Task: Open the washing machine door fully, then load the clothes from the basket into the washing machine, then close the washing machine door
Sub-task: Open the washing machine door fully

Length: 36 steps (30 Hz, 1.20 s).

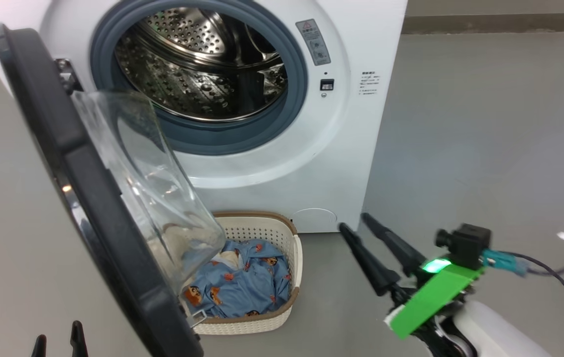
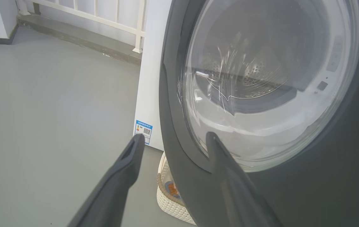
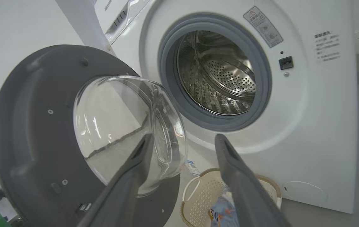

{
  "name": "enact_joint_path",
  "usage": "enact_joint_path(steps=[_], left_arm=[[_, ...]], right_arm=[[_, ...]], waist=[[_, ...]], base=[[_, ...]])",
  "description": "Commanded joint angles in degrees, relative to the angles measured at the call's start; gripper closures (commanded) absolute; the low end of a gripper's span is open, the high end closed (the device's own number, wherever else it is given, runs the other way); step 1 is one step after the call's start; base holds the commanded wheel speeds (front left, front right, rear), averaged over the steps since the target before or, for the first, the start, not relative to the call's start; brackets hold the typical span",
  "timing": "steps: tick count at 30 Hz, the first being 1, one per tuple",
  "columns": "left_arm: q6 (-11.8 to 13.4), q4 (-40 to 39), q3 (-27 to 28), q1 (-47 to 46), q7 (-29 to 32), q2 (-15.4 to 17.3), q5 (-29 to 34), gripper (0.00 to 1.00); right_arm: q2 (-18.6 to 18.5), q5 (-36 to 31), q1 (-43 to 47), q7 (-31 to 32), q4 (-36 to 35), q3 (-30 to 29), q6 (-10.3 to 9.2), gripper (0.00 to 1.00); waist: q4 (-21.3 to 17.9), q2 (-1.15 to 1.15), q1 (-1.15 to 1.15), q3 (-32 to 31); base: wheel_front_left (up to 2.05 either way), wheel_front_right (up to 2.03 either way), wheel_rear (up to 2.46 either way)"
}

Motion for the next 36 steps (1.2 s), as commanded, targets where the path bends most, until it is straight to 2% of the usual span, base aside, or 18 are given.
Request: enact_joint_path(steps=[1, 4, 9, 11, 18, 26, 36], left_arm=[[-0.1, -1.7, 2.3, -0.6, -0.4, 0.5, 0.5, 0.0], [-0.1, -1.7, 2.7, -0.4, -0.4, 0.4, 0.6, 0.0], [-0.1, -1.6, 2.8, -0.4, -0.4, 0.3, 0.6, 0.0], [-0.1, -1.5, 2.9, -0.4, -0.4, 0.3, 0.7, 0.0], [-0.1, -1.4, 3.0, 0.6, -0.4, 0.8, 0.9, 0.0], [-0.1, -1.4, 2.4, 1.3, -0.4, 1.0, 0.9, 0.0], [-0.1, -1.2, 2.1, 1.3, -0.4, 1.0, 0.8, 0.0]], right_arm=[[0.1, -3.6, 2.3, -0.7, -1.6, -2.5, 0.11, 0.0], [-0.5, -12.1, 6.1, -0.7, -1.7, -8.3, 0.11, 0.0], [1.3, -20.6, 13.6, -0.7, -2.1, -18.8, 0.11, 0.0], [0.9, -25.5, 15.9, -0.7, -2.0, -20.4, 0.11, 0.0], [3.8, -35.6, 22.0, -0.7, -4.1, -28.7, 0.11, 0.0], [7.4, -41.2, 27.0, -0.7, -8.5, -35.3, 0.11, 0.0], [8.8, -42.6, 27.7, -0.7, -8.0, -36.3, 0.11, 0.0]], waist=[[-0.6, 0.0, 0.0, -0.1], [-1.0, 0.0, 0.0, -0.3], [-1.1, 0.0, 0.0, -0.6], [-1.2, 0.0, 0.0, -0.7], [-1.7, 0.0, 0.0, -1.1], [-1.5, 0.0, 0.0, -1.4], [-1.3, 0.0, 0.0, -0.9]], base=[[0.0, 0.0, 0.0], [0.0, 0.0, 0.0], [0.0, 0.0, 0.0], [0.0, 0.0, 0.0], [0.0, 0.0, 0.0], [0.0, 0.0, 0.0], [0.0, 0.0, 0.0]])
